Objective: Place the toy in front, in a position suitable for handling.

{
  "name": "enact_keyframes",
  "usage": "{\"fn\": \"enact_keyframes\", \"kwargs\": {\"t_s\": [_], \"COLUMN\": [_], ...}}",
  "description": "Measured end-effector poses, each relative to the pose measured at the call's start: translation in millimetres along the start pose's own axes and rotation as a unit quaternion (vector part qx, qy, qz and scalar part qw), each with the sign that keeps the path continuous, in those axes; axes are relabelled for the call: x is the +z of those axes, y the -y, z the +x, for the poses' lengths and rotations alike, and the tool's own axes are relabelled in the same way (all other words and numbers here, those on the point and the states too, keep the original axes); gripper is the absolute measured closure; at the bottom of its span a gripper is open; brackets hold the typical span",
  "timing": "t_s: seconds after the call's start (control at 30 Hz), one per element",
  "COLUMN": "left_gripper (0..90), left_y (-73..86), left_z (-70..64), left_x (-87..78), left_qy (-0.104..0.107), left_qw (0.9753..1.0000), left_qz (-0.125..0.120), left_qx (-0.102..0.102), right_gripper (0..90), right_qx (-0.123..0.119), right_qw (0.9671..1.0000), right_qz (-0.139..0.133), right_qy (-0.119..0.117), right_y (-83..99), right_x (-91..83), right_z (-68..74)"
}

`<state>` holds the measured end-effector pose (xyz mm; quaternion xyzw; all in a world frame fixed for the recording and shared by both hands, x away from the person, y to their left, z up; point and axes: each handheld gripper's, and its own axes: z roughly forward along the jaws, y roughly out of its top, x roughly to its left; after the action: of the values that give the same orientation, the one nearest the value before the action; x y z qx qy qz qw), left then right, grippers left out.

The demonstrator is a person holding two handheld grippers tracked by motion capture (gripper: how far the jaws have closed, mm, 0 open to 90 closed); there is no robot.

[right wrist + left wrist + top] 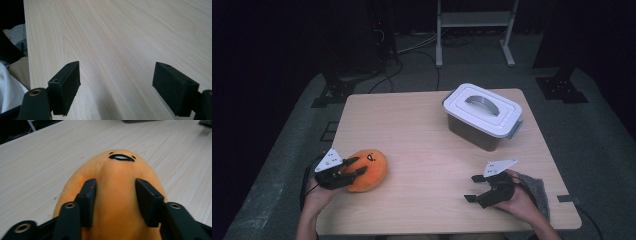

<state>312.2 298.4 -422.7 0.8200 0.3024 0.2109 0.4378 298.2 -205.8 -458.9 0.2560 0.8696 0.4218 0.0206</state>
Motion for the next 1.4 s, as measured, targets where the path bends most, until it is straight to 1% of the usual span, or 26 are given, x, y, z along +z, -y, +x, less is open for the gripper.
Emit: {"fn": "enact_keyframes", "kwargs": {"t_s": [0.07, 0.1, 0.33, 0.43, 0.53, 0.6, 0.63, 0.73, 0.8, 1.0, 1.07, 1.13, 1.27, 1.37, 1.4], "left_gripper": [57.8, 61.2, 67.9, 69.3, 69.6, 70.2, 70.2, 70.5, 70.6, 70.9, 71.0, 71.0, 71.0, 71.0, 71.0], "left_y": [0.2, -0.2, -2.6, -4.0, -4.5, -5.3, -5.8, -7.0, -9.3, -20.0, -24.7, -30.1, -41.8, -52.9, -55.5], "left_z": [-0.3, 0.1, -1.3, -0.9, 0.1, 0.0, 0.1, -0.3, -2.1, -10.1, -14.1, -20.1, -32.0, -43.2, -45.6], "left_x": [0.6, 0.5, -0.9, -1.7, -3.0, -4.0, -4.7, -5.4, -5.4, -3.1, -1.1, 1.8, 9.8, 18.4, 20.5], "left_qy": [-0.001, 0.000, -0.003, -0.007, -0.004, -0.002, -0.001, 0.002, 0.006, 0.029, 0.040, 0.047, 0.071, 0.093, 0.097], "left_qw": [1.0000, 1.0000, 0.9999, 0.9999, 0.9999, 0.9999, 0.9998, 0.9996, 0.9996, 0.9986, 0.9980, 0.9976, 0.9960, 0.9936, 0.9931], "left_qz": [0.002, 0.003, 0.000, -0.007, -0.014, -0.017, -0.020, -0.025, -0.027, -0.044, -0.049, -0.050, -0.049, -0.047, -0.047], "left_qx": [0.003, 0.008, 0.016, 0.009, 0.000, 0.000, -0.005, -0.009, -0.006, -0.004, -0.001, 0.008, 0.027, 0.043, 0.046], "right_gripper": [20.9, 20.9, 22.0, 22.1, 22.1, 22.1, 22.1, 22.1, 22.1, 22.1, 22.1, 22.1, 22.1, 22.1, 22.1], "right_qx": [-0.001, 0.001, 0.004, 0.007, 0.010, 0.010, 0.012, 0.013, 0.014, 0.014, 0.015, 0.016, 0.020, 0.020, 0.021], "right_qw": [1.0000, 1.0000, 0.9999, 0.9998, 0.9996, 0.9995, 0.9995, 0.9994, 0.9994, 0.9994, 0.9993, 0.9993, 0.9991, 0.9991, 0.9991], "right_qz": [-0.002, -0.004, -0.013, -0.019, -0.025, -0.029, -0.030, -0.032, -0.032, -0.032, -0.032, -0.032, -0.036, -0.036, -0.037], "right_qy": [0.000, 0.001, 0.000, -0.001, 0.001, 0.002, 0.003, 0.005, 0.005, 0.008, 0.008, 0.009, 0.008, 0.009, 0.008], "right_y": [0.0, -0.1, -0.1, 0.1, 0.2, 0.6, 0.8, 1.3, 1.5, 2.3, 2.5, 2.6, 3.1, 3.2, 3.4], "right_x": [-0.5, -1.1, -5.1, -8.2, -11.1, -12.9, -13.5, -15.6, -16.3, -16.9, -17.4, -18.2, -19.6, -20.0, -20.3], "right_z": [-0.5, -0.6, -1.3, -2.2, -3.7, -4.8, -5.1, -6.5, -6.9, -8.5, -9.1, -9.8, -11.2, -10.8, -11.1]}}
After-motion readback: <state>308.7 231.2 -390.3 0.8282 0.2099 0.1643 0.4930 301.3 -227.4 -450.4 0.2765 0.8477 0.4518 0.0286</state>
